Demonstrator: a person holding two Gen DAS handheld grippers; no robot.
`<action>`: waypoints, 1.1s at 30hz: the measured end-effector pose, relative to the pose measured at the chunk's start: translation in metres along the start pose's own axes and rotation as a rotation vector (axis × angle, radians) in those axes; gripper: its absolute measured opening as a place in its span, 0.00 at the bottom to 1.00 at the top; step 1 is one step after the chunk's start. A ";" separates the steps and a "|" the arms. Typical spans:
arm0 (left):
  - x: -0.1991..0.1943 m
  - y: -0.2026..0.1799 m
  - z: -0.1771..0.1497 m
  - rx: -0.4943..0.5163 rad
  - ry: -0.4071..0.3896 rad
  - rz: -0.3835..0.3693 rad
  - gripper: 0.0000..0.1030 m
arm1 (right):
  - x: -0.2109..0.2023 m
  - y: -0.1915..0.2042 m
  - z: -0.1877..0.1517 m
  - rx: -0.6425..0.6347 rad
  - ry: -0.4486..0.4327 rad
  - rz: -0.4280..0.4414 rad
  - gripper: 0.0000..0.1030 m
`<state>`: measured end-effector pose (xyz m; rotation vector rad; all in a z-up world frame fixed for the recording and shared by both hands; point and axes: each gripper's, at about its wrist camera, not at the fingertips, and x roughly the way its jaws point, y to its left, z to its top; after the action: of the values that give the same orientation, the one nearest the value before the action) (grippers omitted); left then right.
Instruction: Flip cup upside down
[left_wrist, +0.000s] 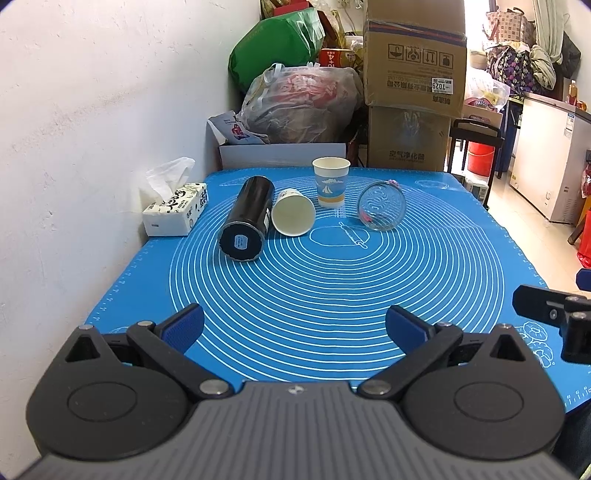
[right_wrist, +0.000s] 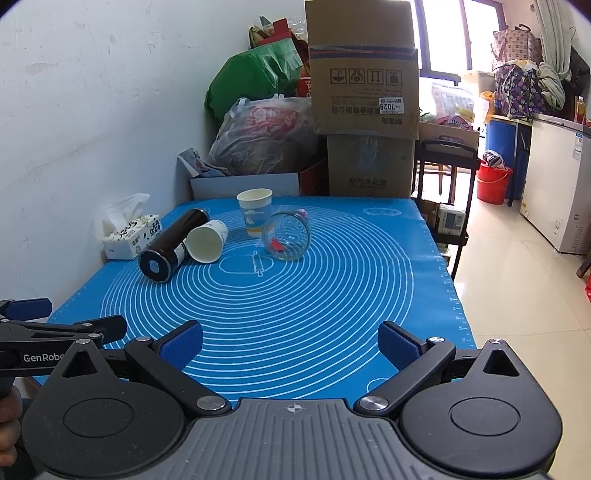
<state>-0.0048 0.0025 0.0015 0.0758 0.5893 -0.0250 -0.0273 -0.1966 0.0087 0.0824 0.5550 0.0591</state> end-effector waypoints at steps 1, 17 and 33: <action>0.000 0.000 0.000 0.000 0.000 0.000 1.00 | -0.001 0.000 0.000 -0.001 -0.004 -0.002 1.00; -0.007 -0.001 0.000 0.004 -0.022 0.005 1.00 | -0.004 -0.001 -0.001 0.005 -0.023 0.002 1.00; -0.009 -0.001 0.000 0.000 -0.028 0.011 1.00 | -0.006 -0.001 -0.001 0.009 -0.028 0.002 1.00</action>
<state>-0.0125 0.0011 0.0061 0.0786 0.5613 -0.0157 -0.0324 -0.1985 0.0110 0.0922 0.5277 0.0575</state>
